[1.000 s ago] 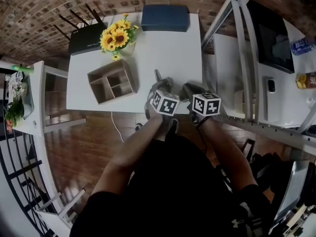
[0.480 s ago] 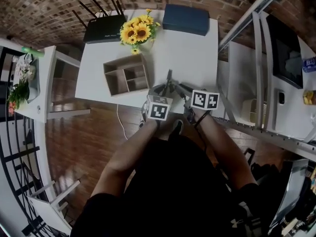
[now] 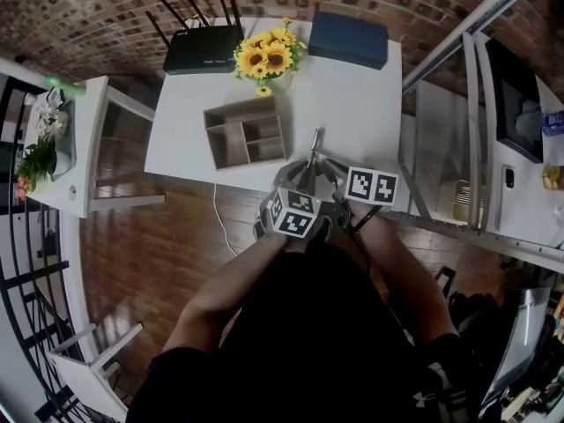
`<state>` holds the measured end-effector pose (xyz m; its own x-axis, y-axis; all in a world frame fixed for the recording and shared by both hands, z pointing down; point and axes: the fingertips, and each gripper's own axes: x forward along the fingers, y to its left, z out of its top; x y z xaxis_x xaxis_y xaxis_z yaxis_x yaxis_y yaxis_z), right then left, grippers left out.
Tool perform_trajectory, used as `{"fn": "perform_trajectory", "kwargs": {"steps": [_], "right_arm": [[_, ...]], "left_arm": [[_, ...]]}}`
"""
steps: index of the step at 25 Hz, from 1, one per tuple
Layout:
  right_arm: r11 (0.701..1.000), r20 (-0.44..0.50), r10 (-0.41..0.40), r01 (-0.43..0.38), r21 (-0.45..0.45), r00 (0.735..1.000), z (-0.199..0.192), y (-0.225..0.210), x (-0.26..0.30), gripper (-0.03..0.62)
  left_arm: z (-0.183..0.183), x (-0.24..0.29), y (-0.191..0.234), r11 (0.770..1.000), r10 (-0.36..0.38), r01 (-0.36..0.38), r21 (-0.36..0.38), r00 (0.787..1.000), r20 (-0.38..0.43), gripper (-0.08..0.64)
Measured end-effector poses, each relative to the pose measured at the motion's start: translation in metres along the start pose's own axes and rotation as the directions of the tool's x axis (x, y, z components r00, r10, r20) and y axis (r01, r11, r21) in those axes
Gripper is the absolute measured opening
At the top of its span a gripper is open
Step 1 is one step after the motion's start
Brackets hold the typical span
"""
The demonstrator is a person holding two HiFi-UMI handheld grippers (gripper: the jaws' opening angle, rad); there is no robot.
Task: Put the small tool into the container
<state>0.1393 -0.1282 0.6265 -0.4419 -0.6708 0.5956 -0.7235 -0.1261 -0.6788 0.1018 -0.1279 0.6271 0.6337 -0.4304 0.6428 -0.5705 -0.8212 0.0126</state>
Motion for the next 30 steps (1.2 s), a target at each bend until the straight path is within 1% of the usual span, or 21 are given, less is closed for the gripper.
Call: {"fn": "perform_trajectory", "kwargs": {"steps": [2,3,5,6,8,10,12,14,16,18,21,25,28,30], "right_arm": [[0.998,0.042,-0.014,0.017,-0.068,0.999,0.010,0.014,-0.014,0.026],[0.993,0.061,-0.020,0.026,-0.114,0.998,0.014,0.022,-0.020,0.026],[0.979,0.103,-0.012,0.032,-0.199,0.995,0.022,0.041,-0.032,0.025],[0.971,0.129,0.002,0.029,-0.235,0.992,0.026,0.053,-0.037,0.025],[0.952,0.186,0.035,0.025,-0.306,0.982,0.036,0.077,-0.045,0.025],[0.924,0.243,0.073,0.026,-0.381,0.967,0.045,0.103,-0.051,0.025],[0.892,0.288,0.124,0.021,-0.452,0.949,0.055,0.131,-0.052,0.025],[0.858,0.312,0.182,0.005,-0.514,0.932,0.063,0.157,-0.050,0.025],[0.832,0.314,0.234,-0.022,-0.554,0.920,0.067,0.177,-0.042,0.025],[0.815,0.303,0.273,-0.052,-0.577,0.913,0.068,0.193,-0.031,0.025],[0.790,0.276,0.310,-0.085,-0.607,0.910,0.061,0.210,-0.007,0.025],[0.766,0.219,0.335,-0.129,-0.630,0.917,0.047,0.229,0.030,0.025],[0.740,0.163,0.332,-0.150,-0.655,0.929,0.038,0.237,0.056,0.025],[0.729,0.124,0.320,-0.161,-0.665,0.939,0.031,0.236,0.072,0.025]], "left_arm": [[0.005,-0.010,-0.008,0.998,-0.052,0.052,-0.017,0.999,-0.005,0.077],[0.009,-0.017,-0.011,0.996,-0.078,0.078,-0.034,0.997,-0.003,0.080],[0.021,-0.033,-0.007,0.992,-0.102,0.102,-0.076,0.995,0.016,0.081],[0.028,-0.042,-0.003,0.989,-0.104,0.106,-0.101,0.994,0.027,0.070],[0.043,-0.060,0.008,0.984,-0.104,0.110,-0.140,0.993,0.054,0.064],[0.059,-0.079,0.019,0.982,-0.091,0.105,-0.158,0.991,0.096,0.060],[0.074,-0.097,0.033,0.981,-0.061,0.087,-0.171,0.987,0.149,0.055],[0.086,-0.114,0.049,0.980,-0.027,0.065,-0.188,0.980,0.196,0.052],[0.091,-0.127,0.067,0.980,0.015,0.031,-0.196,0.973,0.229,0.051],[0.089,-0.135,0.084,0.980,0.060,-0.010,-0.199,0.967,0.249,0.051],[0.074,-0.144,0.111,0.973,0.128,-0.075,-0.220,0.963,0.238,0.051],[0.046,-0.150,0.149,0.963,0.198,-0.150,-0.226,0.958,0.208,0.049],[0.027,-0.149,0.169,0.950,0.228,-0.177,-0.258,0.956,0.184,0.051],[0.014,-0.144,0.178,0.940,0.238,-0.185,-0.288,0.958,0.162,0.051]]}}
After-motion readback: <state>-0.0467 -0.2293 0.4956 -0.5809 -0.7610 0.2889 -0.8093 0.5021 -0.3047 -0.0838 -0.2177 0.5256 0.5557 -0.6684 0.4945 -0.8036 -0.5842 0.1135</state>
